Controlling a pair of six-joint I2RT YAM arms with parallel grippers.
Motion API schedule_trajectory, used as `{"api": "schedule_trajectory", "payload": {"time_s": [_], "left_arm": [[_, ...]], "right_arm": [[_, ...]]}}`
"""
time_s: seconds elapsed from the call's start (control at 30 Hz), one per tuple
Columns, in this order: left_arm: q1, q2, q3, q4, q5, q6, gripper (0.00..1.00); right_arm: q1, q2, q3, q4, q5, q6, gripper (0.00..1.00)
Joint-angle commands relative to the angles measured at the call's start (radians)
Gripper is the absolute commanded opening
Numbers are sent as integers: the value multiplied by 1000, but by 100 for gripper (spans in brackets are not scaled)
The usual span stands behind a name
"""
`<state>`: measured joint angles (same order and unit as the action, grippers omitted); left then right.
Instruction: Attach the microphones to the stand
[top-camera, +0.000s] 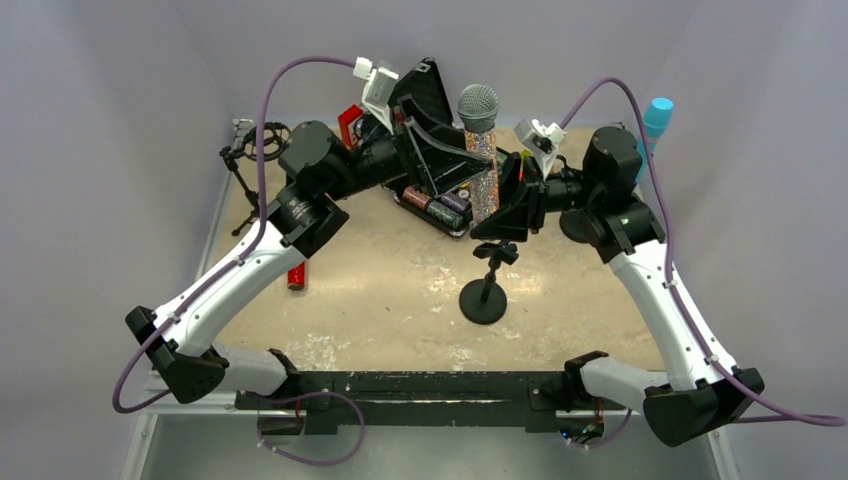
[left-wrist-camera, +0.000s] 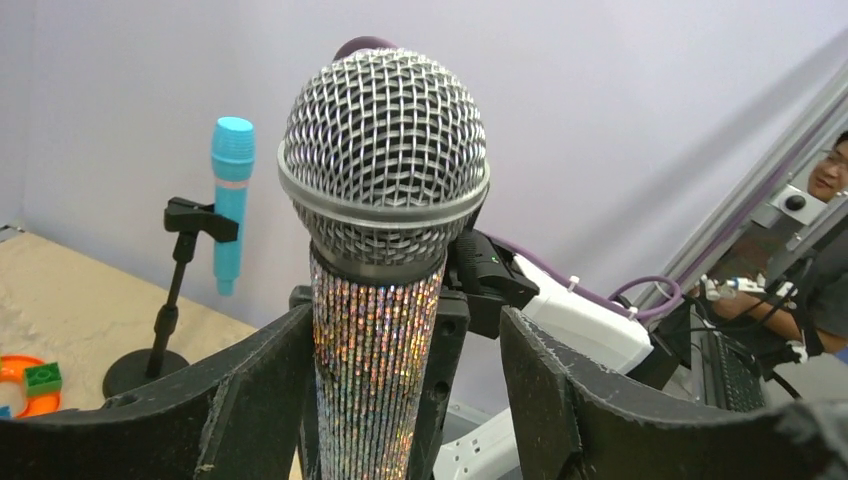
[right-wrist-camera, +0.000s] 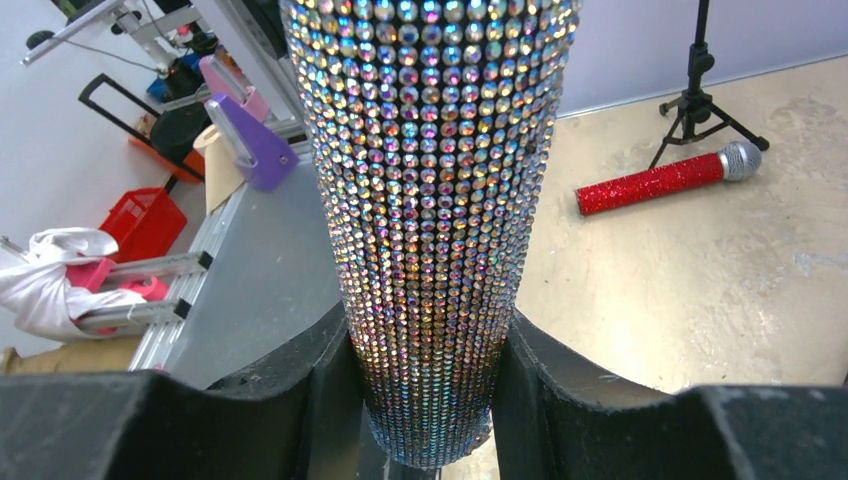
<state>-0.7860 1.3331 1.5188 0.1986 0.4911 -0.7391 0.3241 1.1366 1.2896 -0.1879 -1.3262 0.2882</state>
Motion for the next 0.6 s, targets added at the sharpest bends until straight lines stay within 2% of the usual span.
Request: {"api": "schedule_trajectory", "payload": {"time_s": [0.0, 0.07, 0.13, 0.23, 0.27, 0.3, 0.33, 0.37, 0.43, 0.47, 0.5, 0.53, 0.57], "left_arm": [[0, 41, 105, -47, 115, 5, 70], [-1, 64, 138, -88, 136, 20, 67], [-1, 80, 173, -135, 147, 36, 58], [0, 99, 216, -195, 157, 66, 50], [0, 104, 227, -238, 157, 78, 41], [0, 103, 230, -249, 153, 85, 26], [0, 100, 231, -256, 149, 94, 4], [0, 94, 231, -266, 141, 109, 0], [0, 64, 222, -300, 127, 155, 0], [2, 41, 215, -324, 117, 185, 0], [8, 15, 204, -352, 112, 214, 0], [16, -18, 185, -375, 116, 242, 0], [25, -52, 164, -397, 124, 265, 0]], "right_arm": [[15, -4, 28, -52, -23, -74, 1], [19, -4, 33, -73, -23, -95, 1], [19, -5, 40, -92, -22, -116, 1], [20, -5, 52, -129, -14, -153, 2], [21, -5, 55, -146, -11, -169, 3], [21, -5, 61, -165, -8, -186, 4], [21, -6, 66, -186, 0, -209, 13], [21, -8, 73, -217, 9, -243, 28], [19, -19, 100, -311, 32, -362, 66], [17, -24, 133, -377, 60, -438, 81], [15, -30, 164, -445, 107, -522, 92], [9, -37, 194, -515, 143, -603, 98], [-2, -43, 220, -570, 174, -667, 99]]}}
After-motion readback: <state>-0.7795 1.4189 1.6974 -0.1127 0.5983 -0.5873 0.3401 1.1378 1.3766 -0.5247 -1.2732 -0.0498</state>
